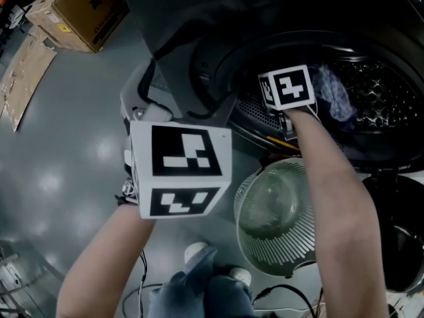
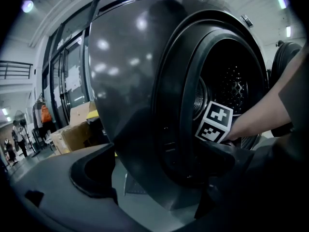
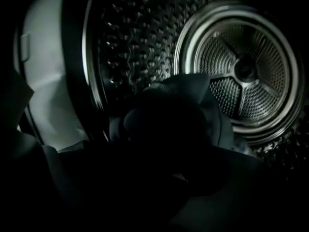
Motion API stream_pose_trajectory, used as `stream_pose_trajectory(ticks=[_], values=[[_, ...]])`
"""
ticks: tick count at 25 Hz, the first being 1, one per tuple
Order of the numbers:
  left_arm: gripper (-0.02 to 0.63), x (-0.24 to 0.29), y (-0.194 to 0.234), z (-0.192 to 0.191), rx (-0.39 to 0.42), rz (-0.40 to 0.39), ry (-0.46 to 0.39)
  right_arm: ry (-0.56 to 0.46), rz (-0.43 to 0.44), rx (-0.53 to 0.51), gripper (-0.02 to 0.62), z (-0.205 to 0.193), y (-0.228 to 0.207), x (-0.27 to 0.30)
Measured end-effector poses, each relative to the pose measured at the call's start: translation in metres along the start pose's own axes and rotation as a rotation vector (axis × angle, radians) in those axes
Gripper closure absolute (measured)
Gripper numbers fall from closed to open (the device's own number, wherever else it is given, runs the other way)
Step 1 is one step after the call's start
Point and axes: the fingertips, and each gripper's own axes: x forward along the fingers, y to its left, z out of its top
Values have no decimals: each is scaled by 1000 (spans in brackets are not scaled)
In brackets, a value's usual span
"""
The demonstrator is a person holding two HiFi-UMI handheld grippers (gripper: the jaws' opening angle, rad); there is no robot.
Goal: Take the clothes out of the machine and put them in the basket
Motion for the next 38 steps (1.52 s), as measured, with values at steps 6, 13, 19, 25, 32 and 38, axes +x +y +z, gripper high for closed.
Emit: stream_pose_trajectory(ticks=[6,13,19,25,32,38], values=[[63,0,-5,-1,15,-9,-17,-25,-19,-45,571,-3,-1,-12],[63,-20,-17,-3,-43,-56,55,-154,-40,-99,572,-19,8,-79],[63,-55,-40,0,-72,-85,116,-165,-22,-96,574,-34,17,-144],[63,-87,-60,22,-56,-110,135,-137,26,-127,574,-46,33,-198],[63,-116,-65,43,-110,-84,159,-121,55,-15,574,-57,36,-253],[63,-141,-72,54,-150,-81,186,-108,82,71,574,-64,49,-300]])
